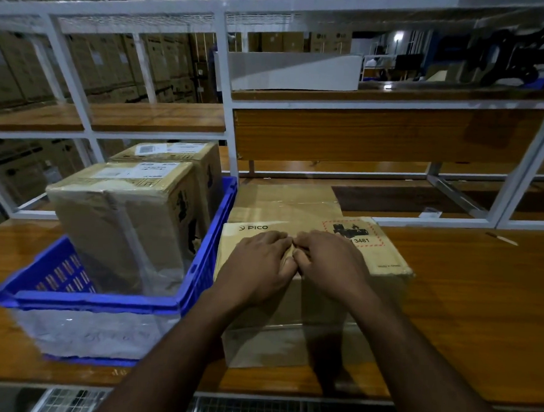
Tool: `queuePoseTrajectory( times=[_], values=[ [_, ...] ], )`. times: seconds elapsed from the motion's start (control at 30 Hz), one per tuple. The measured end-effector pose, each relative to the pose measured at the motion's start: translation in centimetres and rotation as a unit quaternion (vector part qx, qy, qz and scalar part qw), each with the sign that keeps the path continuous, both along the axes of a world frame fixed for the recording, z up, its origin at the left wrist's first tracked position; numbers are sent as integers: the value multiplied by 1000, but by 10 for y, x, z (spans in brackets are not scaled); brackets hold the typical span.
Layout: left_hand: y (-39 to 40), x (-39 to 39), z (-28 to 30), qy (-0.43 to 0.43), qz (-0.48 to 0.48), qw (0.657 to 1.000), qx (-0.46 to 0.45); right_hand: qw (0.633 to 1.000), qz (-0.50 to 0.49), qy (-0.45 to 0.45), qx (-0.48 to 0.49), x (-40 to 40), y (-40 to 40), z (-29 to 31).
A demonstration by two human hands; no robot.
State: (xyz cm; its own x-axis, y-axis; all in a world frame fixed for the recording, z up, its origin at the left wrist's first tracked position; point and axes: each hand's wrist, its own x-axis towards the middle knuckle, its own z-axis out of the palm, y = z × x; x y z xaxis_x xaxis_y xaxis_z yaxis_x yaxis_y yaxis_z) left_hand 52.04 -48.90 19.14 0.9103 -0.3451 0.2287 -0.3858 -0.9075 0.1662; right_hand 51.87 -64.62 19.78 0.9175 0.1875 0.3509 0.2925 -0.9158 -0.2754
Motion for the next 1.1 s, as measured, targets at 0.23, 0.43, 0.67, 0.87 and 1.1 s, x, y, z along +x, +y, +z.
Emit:
queuePoseTrajectory(
  times=[0.23,0.43,0.67,0.87,1.1],
  values=[
    [32,7,-1,34,76,997,2,995,-80,35,-43,8,-21,-9],
    [56,4,-2,76,107,990,-51,989,-136,56,-2,16,-53,-2],
    [52,-7,-15,76,134,969,-194,965,-211,-69,138,-1,-57,-15],
    [53,-15,-27,80,179,942,-274,864,-265,-115,412,-26,-65,-53],
    [45,-23,-23,75,193,919,-336,840,-251,-113,467,-35,-59,-72]
  ],
)
